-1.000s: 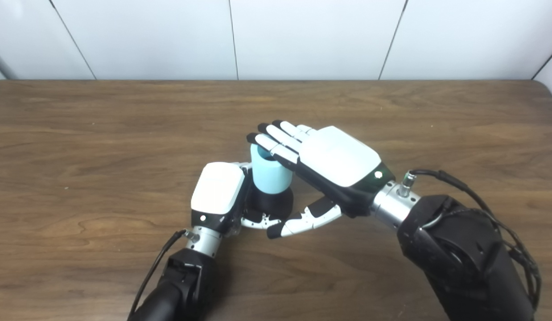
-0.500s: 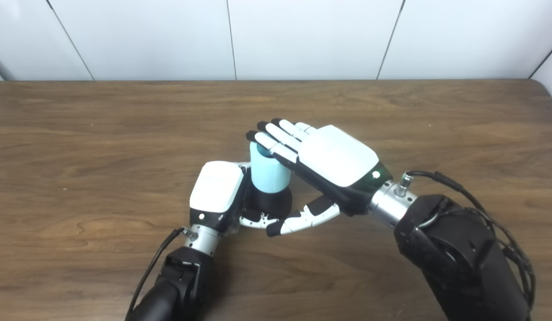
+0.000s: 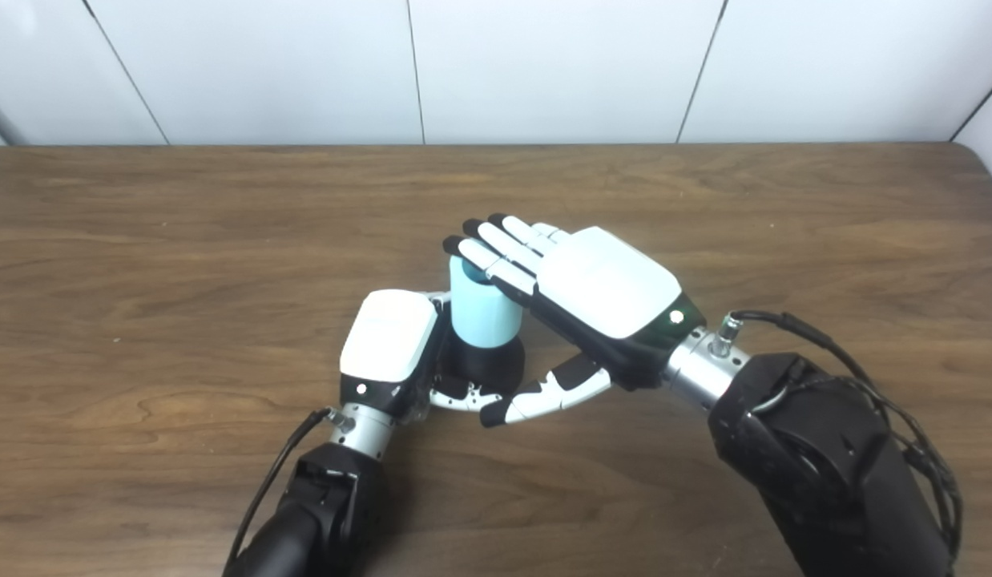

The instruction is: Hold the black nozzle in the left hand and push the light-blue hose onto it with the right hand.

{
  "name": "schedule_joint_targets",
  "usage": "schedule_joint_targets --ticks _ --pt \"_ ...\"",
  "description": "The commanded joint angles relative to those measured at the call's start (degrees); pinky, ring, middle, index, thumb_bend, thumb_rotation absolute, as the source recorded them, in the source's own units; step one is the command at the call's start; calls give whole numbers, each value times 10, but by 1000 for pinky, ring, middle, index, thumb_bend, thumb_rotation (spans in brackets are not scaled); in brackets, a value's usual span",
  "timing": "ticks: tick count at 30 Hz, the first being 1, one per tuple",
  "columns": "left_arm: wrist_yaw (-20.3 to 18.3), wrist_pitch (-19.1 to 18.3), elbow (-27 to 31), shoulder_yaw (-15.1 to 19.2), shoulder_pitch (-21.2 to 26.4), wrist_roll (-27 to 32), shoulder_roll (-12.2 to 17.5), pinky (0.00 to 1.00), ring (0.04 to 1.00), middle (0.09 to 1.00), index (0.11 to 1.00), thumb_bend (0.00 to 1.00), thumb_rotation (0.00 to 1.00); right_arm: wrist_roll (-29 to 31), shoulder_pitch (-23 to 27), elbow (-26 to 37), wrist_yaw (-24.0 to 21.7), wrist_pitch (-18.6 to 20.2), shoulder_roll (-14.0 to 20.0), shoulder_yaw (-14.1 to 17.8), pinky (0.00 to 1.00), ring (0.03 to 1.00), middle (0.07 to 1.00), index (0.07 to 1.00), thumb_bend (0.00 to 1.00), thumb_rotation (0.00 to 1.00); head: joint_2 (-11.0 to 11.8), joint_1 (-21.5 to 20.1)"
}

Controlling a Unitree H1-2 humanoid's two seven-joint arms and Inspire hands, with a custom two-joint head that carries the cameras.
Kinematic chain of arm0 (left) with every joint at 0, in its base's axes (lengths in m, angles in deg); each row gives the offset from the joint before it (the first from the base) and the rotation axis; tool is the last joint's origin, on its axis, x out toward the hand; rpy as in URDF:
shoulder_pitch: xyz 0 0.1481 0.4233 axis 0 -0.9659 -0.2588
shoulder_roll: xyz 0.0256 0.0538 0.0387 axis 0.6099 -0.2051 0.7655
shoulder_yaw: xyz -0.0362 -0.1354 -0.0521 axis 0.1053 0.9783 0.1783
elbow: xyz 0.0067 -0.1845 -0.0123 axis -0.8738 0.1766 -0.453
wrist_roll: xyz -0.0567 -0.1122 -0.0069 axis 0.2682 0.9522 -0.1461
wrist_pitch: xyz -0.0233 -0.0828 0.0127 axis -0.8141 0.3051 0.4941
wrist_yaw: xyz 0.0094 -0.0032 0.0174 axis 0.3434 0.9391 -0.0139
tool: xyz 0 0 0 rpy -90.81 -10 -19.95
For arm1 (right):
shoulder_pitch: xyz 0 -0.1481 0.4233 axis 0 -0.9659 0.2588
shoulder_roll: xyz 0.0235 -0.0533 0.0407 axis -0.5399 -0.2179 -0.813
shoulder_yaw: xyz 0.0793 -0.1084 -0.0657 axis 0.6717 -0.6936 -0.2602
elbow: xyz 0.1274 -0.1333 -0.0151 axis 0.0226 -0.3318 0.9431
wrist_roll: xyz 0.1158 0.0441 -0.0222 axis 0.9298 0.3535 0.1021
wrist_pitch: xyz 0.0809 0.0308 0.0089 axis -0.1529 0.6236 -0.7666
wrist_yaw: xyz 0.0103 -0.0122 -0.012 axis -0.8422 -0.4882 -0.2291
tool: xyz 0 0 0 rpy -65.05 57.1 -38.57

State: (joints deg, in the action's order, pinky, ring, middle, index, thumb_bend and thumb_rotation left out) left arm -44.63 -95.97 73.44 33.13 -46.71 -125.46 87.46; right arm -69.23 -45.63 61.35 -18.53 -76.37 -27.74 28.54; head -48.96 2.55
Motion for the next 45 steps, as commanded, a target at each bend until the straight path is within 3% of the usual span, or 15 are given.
schedule_joint_targets --ticks 1,14,45 --pt "-49 -6 -23 -10 -29 -1 15 357 403 392 496 519 0 -6 -21 -16 -34 -5 16 -13 946 1000 1000 956 597 793 -1 0" --pt "-47 -5 -24 -10 -30 0 15 341 383 389 497 519 0 -11 -32 -15 -42 4 12 -16 996 1000 1000 968 605 824 -2 0" --pt "-48 -4 -23 -11 -29 -1 16 348 392 389 498 518 0 -15 -27 -21 -38 6 3 -21 991 1000 1000 968 601 808 -3 -1"
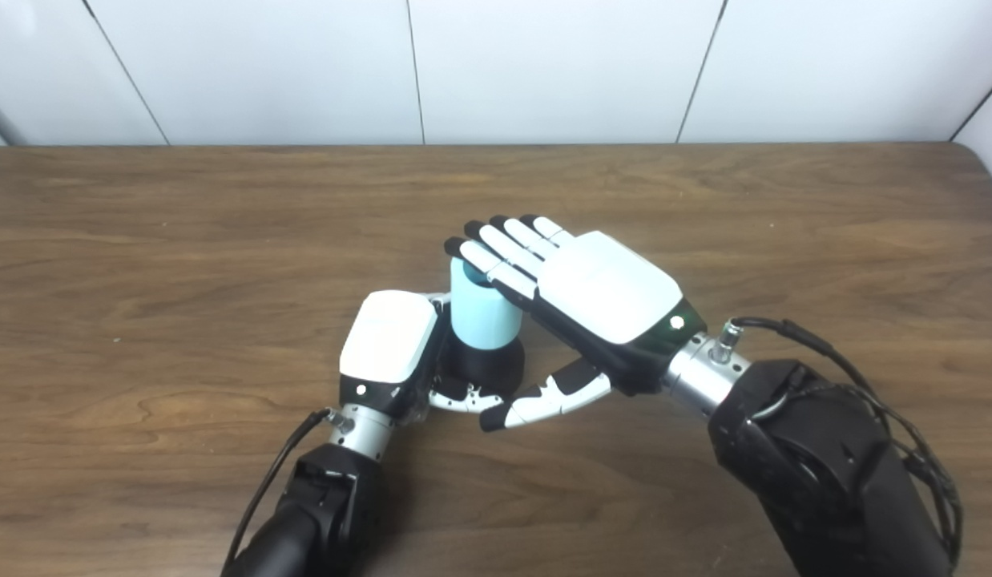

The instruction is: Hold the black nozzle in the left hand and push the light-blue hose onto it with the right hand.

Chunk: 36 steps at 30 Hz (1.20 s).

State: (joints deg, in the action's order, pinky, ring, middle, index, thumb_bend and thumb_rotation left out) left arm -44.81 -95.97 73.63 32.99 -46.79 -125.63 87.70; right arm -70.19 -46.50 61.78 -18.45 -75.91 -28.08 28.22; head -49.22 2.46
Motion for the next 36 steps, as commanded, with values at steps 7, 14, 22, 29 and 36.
schedule_joint_targets --ticks 7,14,22,29,36 --pt "-48 -5 -24 -10 -30 0 13 378 413 393 499 519 0 -8 -15 -25 -41 2 3 -20 991 1000 1000 972 600 822 -2 -1" --pt "-49 -6 -22 -10 -29 0 11 387 421 394 499 519 0 -6 -11 -25 -41 5 -1 -22 986 1000 1000 963 610 832 -2 -1" --pt "-51 -7 -23 -10 -30 0 11 384 420 393 497 520 0 -14 -5 -24 -49 6 -3 -26 973 1000 1000 969 613 855 -4 0" --pt "-57 -8 -20 -11 -29 -1 12 389 423 393 497 520 0 -12 -5 -21 -47 10 -2 -21 961 1000 1000 968 608 830 -4 0" --pt "-53 -6 -22 -9 -30 3 12 356 392 390 492 520 0 27 8 -2 -26 24 1 20 936 1000 1000 994 588 851 -2 -1"
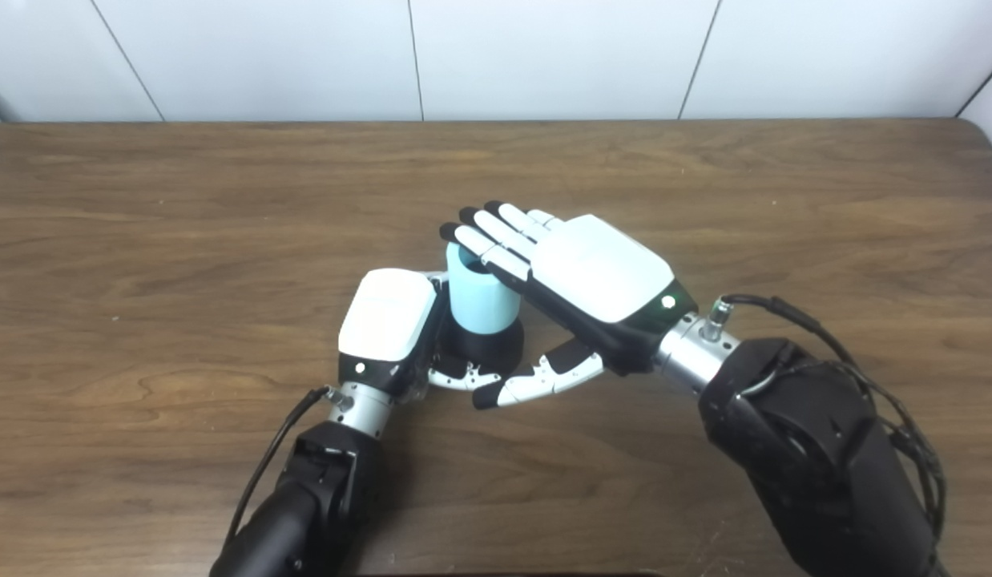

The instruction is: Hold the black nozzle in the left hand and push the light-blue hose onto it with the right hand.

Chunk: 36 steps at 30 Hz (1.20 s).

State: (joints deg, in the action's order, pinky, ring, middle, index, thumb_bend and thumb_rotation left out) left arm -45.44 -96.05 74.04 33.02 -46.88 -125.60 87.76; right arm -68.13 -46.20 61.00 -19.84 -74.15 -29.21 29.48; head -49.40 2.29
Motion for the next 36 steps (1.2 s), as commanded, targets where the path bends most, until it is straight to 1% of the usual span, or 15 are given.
schedule_joint_targets --ticks 1,5,9,10,11,17,18,20,23,27,28,29,30,33,36 --pt "-46 -4 -26 -9 -30 4 11 351 388 390 492 520 0 12 8 9 -11 9 12 14 925 1000 1000 993 591 867 0 0" --pt "-45 -2 -27 -9 -29 5 12 347 386 389 493 519 0 38 21 27 -10 25 4 42 927 1000 1000 1000 571 871 2 0" --pt "-44 -1 -28 -8 -28 4 12 328 376 388 495 519 0 35 33 34 -3 24 2 59 943 1000 1000 1000 568 910 2 0" --pt "-44 -1 -28 -8 -28 3 12 326 376 439 489 524 0 37 34 33 -1 23 1 62 941 1000 1000 1000 565 897 2 0" --pt "-45 -2 -29 -8 -28 3 12 325 376 457 487 525 0 39 34 30 3 22 1 66 941 1000 1000 1000 563 893 4 2" --pt "-48 -1 -30 -5 -27 6 16 320 378 475 485 527 0 50 30 15 17 31 -9 83 903 1000 1000 1000 544 838 6 2" --pt "-48 0 -30 -4 -27 8 17 325 379 475 485 527 0 50 27 13 20 30 -10 85 900 1000 1000 999 545 832 6 3" --pt "-49 0 -29 -3 -28 9 19 330 381 407 491 521 0 47 21 9 23 35 -15 88 898 1000 1000 997 544 824 7 4" --pt "-47 2 -26 1 -29 15 20 340 390 393 493 520 0 42 13 7 23 41 -18 89 898 1000 1000 999 546 825 7 4" --pt "-47 8 -18 10 -29 21 23 510 533 468 509 524 0 39 -2 5 29 45 -20 91 892 1000 1000 999 541 833 7 3" --pt "-49 14 -15 15 -28 33 24 539 558 534 502 523 33 38 -5 4 31 45 -19 91 892 1000 1000 1000 542 840 8 3" --pt "-55 25 -12 23 -27 57 26 572 593 590 580 694 74 37 -9 4 32 45 -19 91 889 1000 1000 1000 543 845 7 3" --pt "-60 33 -9 29 -26 79 27 624 651 666 667 823 105 36 -12 3 33 44 -19 92 884 1000 1000 1000 544 851 8 2" --pt "-74 48 -3 45 -22 123 31 677 730 778 796 967 175 36 -20 -1 39 43 -20 93 882 1000 1000 1000 536 835 8 2" --pt "-77 54 2 57 -20 142 32 685 760 824 840 998 220 30 -25 -3 44 39 -18 92 893 1000 1000 1000 532 855 8 4"
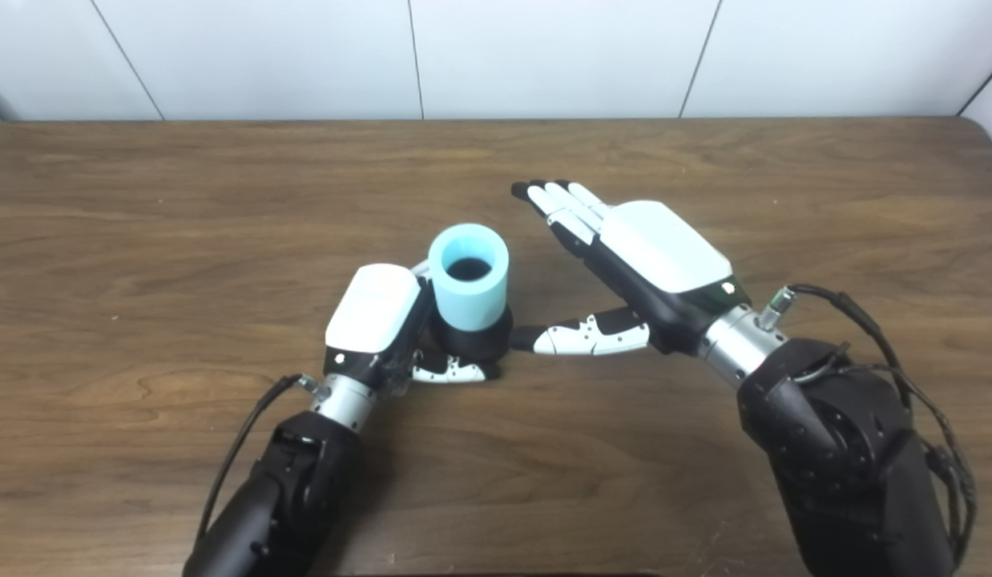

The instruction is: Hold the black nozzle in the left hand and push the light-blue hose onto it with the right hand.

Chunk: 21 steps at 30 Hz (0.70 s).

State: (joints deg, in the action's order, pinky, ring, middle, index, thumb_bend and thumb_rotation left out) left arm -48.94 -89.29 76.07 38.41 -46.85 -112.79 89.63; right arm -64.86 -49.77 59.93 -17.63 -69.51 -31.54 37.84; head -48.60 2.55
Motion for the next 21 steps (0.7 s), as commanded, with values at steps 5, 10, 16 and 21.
schedule_joint_targets --ticks 5,10,16,21 --pt "-29 -6 -11 15 -12 19 19 701 795 859 854 1000 307 -12 6 2 29 -9 4 5 898 1000 996 1000 536 882 1 3" --pt "-43 -8 7 30 -3 20 28 734 818 876 892 1000 376 -17 5 2 29 -4 1 4 903 1000 993 1000 539 873 1 4" --pt "-69 -4 34 62 6 34 46 844 883 920 972 1000 400 -24 2 2 29 -4 0 4 896 1000 996 1000 539 880 3 7" --pt "-87 2 52 103 10 67 58 934 926 940 996 1000 474 -21 -2 -4 37 -1 -6 8 889 1000 994 1000 537 866 3 7"
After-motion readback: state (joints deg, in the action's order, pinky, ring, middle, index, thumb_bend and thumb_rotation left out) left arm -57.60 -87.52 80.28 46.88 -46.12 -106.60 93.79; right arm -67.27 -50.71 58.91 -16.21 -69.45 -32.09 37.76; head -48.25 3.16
